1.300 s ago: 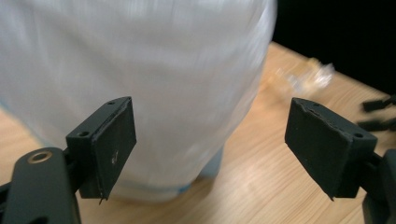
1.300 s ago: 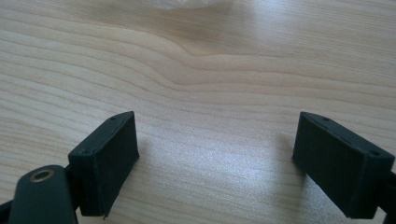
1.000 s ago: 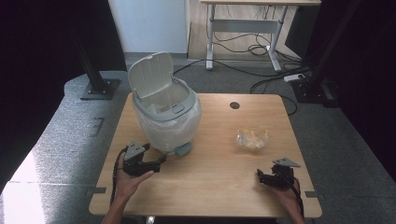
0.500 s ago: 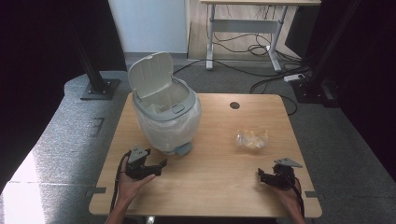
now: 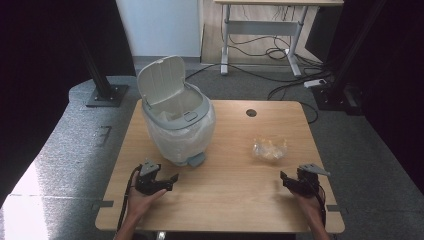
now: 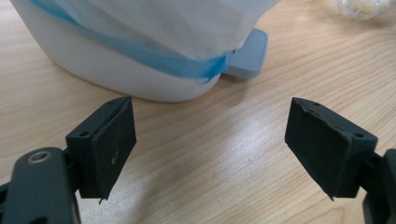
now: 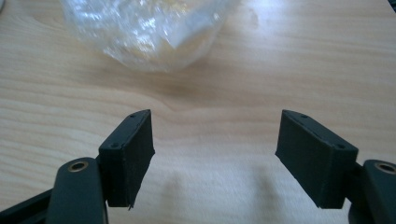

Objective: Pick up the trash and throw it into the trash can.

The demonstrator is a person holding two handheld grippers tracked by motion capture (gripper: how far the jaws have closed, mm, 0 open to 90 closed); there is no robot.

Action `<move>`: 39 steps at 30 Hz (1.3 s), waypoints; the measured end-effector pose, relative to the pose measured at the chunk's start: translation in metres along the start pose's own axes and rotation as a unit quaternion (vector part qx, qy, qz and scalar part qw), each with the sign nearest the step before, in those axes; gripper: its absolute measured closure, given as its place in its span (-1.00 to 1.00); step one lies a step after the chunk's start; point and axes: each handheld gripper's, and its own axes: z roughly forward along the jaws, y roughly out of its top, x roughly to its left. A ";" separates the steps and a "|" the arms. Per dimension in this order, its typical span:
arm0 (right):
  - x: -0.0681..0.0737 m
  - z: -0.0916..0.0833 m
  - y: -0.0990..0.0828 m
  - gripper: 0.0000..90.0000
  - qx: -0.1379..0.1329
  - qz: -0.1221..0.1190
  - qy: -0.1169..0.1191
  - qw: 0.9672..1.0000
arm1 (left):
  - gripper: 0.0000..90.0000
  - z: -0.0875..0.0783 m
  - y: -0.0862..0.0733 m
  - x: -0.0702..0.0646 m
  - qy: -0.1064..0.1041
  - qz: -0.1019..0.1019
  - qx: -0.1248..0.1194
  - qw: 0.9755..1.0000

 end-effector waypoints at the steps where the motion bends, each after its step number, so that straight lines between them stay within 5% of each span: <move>1: 0.000 0.000 0.000 -0.40 0.000 0.000 0.000 1.000 | -0.64 0.001 -0.001 0.000 -0.002 -0.001 0.004 1.000; 6: 0.005 0.002 0.010 -0.40 -0.010 -0.010 0.002 1.000 | -0.64 0.005 -0.002 0.000 -0.002 -0.001 0.015 1.000; 16: 0.007 0.010 0.040 -0.32 -0.028 0.008 -0.006 1.000 | -0.63 0.003 -0.003 0.000 -0.002 0.002 0.015 1.000; 19: 0.011 0.019 0.047 -0.32 -0.020 -0.009 -0.027 0.999 | -0.63 0.004 -0.003 0.000 -0.004 0.000 0.016 1.000; 31: 0.003 0.047 0.059 -0.26 -0.020 0.034 -0.029 0.999 | -0.63 0.003 -0.003 0.000 -0.006 0.001 0.021 1.000; 36: 0.001 0.058 0.058 -0.10 -0.010 0.040 -0.017 0.999 | -0.63 0.003 -0.004 0.000 -0.008 0.004 0.022 1.000; 39: 0.000 0.061 0.056 0.15 -0.005 0.043 -0.001 0.999 | -0.63 0.003 -0.004 0.000 -0.007 0.003 0.022 1.000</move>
